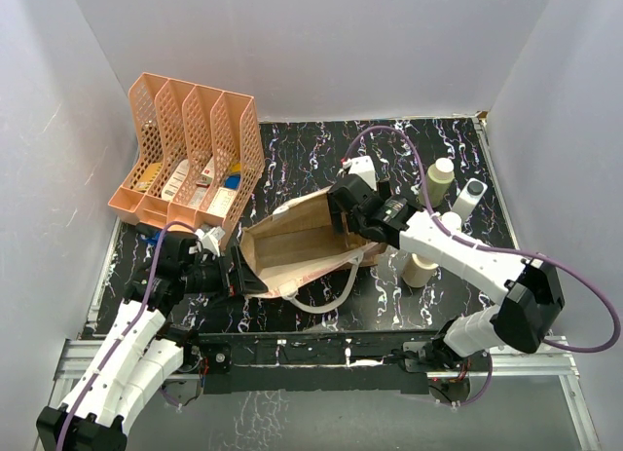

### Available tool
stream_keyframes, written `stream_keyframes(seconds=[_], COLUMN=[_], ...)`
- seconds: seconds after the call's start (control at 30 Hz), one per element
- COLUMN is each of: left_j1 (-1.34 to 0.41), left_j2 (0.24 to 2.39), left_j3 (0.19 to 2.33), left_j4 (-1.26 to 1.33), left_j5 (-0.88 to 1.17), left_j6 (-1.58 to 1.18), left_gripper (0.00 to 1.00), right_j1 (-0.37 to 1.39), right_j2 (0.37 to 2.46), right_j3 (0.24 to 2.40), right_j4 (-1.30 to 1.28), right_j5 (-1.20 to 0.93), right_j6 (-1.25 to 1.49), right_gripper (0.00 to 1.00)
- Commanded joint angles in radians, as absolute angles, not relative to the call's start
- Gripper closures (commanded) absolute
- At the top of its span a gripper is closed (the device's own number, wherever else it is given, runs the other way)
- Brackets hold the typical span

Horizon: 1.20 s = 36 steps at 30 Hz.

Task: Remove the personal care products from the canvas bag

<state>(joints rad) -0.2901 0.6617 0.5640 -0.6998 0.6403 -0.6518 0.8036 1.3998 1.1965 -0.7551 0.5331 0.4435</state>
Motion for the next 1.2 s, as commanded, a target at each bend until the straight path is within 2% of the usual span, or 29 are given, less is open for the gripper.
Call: stream_keyframes(seconds=[0.0,0.47,0.7,0.83,1.0,1.17], left_j1=[-0.29,-0.29,-0.29,-0.289,-0.29,-0.289], left_j2=[0.654,0.649,0.664,0.666,0.669,0.672], left_j3=[0.542,0.552,0.565,0.562,0.561,0.561], left_j4=[-0.732,-0.747,-0.747,-0.743,-0.745,-0.744], left_j5=[0.649,0.629,0.624,0.623,0.621,0.617], left_j6=[-0.632,-0.627,-0.619,-0.62,-0.617,-0.621], left_gripper=[0.03,0.03,0.03,0.03,0.03,0.03], right_j1=[0.765,0.713,0.711,0.711,0.711,0.711], right_j2=[1.411,1.486,1.491,1.507,1.478,1.377], right_j3=[1.195,1.112,1.068,1.081,1.1,1.089], right_j4=[-0.674,-0.586,-0.572,-0.56,-0.55,-0.476], right_j5=[0.567,0.463,0.435,0.427,0.396,0.298], right_j6=[0.408,0.393,0.401,0.397,0.405,0.416], right_gripper=[0.11,0.28,0.33,0.45,0.78,0.89])
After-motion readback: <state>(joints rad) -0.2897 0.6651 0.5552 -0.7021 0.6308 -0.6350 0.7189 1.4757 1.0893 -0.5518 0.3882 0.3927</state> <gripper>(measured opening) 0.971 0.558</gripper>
